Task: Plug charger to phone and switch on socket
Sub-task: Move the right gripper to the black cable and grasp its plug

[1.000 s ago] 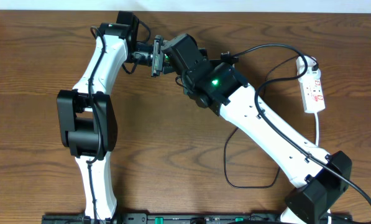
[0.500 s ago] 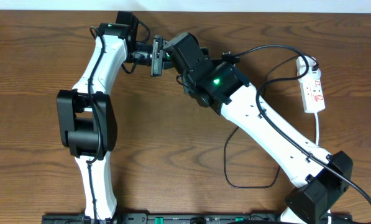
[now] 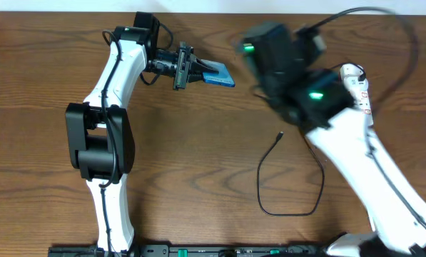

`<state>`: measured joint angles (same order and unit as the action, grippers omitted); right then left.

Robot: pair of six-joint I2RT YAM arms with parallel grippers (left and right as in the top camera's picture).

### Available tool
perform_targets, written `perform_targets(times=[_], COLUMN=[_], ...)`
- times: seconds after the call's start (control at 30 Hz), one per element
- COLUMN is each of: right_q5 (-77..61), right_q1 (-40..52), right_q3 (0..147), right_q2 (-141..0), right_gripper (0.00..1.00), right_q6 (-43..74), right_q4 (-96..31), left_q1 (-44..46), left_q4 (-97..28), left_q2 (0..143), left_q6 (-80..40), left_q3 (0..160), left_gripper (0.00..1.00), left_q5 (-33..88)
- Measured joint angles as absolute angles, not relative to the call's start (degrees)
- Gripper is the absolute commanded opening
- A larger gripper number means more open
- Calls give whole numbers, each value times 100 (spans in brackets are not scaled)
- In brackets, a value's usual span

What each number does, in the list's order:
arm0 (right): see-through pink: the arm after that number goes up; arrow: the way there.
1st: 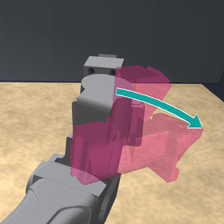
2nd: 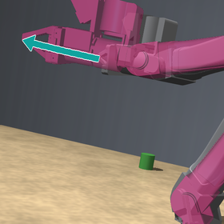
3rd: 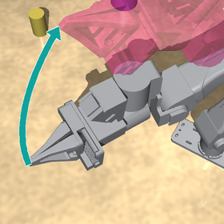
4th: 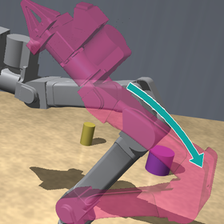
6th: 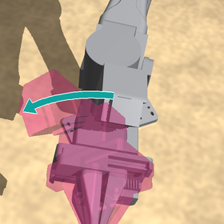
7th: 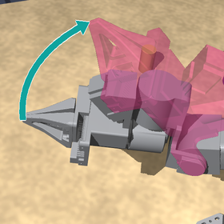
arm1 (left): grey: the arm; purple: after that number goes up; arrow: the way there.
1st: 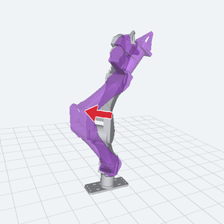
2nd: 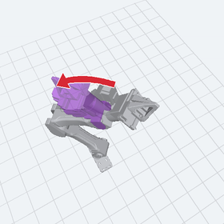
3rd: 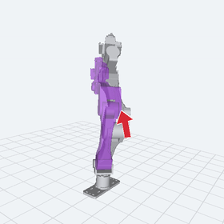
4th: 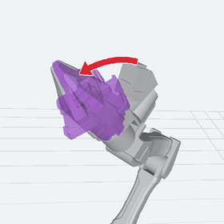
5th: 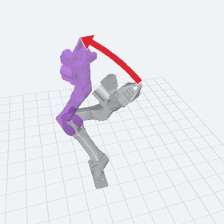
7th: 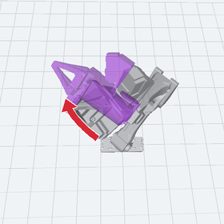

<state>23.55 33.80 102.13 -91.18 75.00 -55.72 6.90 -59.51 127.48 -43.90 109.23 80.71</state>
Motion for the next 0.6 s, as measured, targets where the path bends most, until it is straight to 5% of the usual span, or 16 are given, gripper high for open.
perform_targets(times=[0.23,0.37,0.6], right_q5=[2213,1953,569], right_q1=[2327,2093,1981], right_q3=[10197,9509,7638], right_q2=[-8888,-9024,-9264], right_gripper=[98,97,58], right_q6=[5586,5061,4036], right_q4=[-7450,-7400,-6086], left_q1=[692,690,690], left_q4=[-5955,-5951,-5953], left_q2=[12748,12748,12748], left_q6=[-3579,-3424,-3092], left_q3=[10923,10923,10923], left_gripper=[7,7,7], left_q5=[7397,7004,6775])
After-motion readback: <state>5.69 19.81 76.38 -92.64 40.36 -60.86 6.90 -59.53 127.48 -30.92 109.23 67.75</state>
